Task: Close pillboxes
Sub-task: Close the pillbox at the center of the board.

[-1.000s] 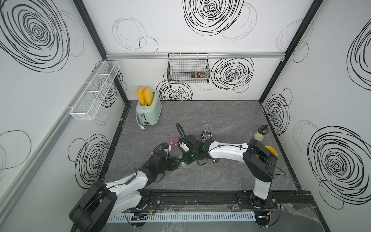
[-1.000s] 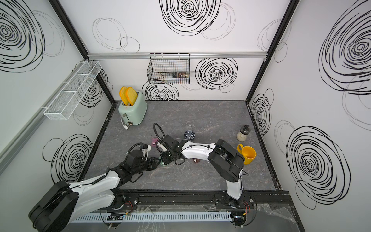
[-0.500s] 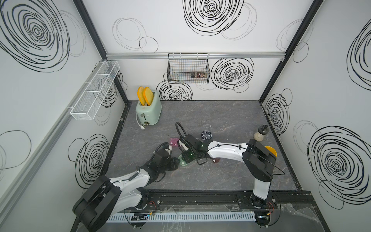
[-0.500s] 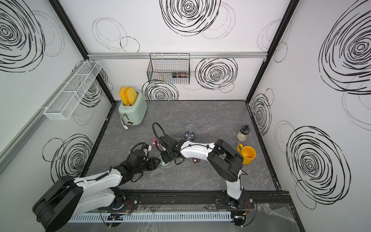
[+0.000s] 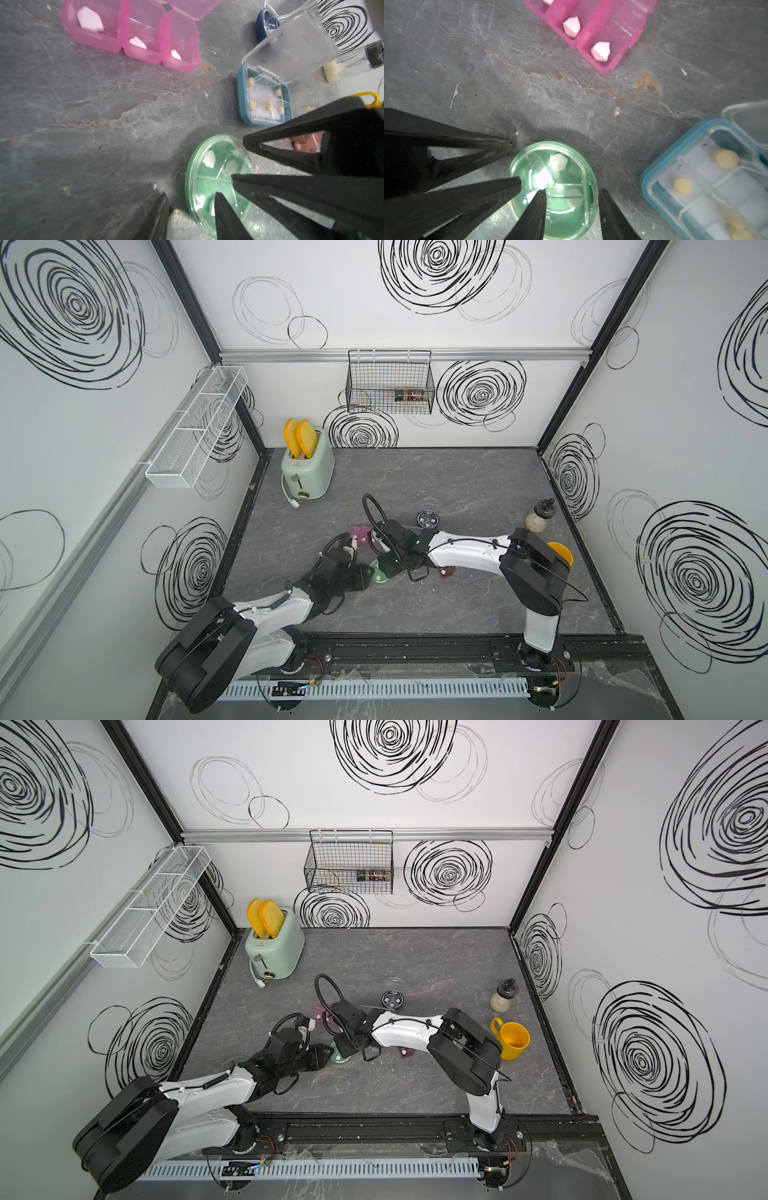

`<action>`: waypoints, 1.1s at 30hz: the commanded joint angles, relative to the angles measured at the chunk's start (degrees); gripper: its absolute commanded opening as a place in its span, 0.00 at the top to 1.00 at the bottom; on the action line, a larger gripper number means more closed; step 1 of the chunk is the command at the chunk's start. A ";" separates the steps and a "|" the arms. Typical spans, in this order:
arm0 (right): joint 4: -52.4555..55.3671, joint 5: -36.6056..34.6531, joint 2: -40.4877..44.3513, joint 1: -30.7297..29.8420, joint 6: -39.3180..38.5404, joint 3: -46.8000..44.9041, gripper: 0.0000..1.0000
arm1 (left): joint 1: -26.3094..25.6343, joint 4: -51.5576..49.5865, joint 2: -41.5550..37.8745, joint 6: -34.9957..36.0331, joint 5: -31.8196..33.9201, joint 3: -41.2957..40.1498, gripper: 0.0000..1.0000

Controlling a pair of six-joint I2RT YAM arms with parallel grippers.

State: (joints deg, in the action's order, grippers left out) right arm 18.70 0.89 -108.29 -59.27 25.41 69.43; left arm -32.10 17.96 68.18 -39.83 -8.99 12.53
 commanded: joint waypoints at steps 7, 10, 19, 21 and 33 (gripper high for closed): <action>4.23 -0.71 -2.01 -1.11 0.34 1.14 0.51 | -1.43 0.46 3.05 0.14 2.19 -0.05 0.64; 4.30 -0.74 -1.97 -1.20 0.30 1.24 0.51 | -1.65 0.67 3.60 -0.07 2.49 -0.30 0.67; 4.50 0.06 -2.34 -1.60 0.60 0.97 0.52 | -2.48 1.35 3.76 -1.45 2.93 -2.45 0.72; 4.62 0.14 -2.52 -1.72 0.76 0.91 0.52 | -2.87 1.42 3.56 -1.82 3.06 -3.07 0.72; 5.14 1.13 -4.19 -2.51 2.40 0.23 0.47 | -3.98 1.90 2.68 -2.97 4.07 -6.25 0.70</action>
State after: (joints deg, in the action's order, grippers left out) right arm 19.90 0.73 -109.01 -60.05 26.65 70.26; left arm -35.24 27.22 69.52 -41.85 -5.56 8.95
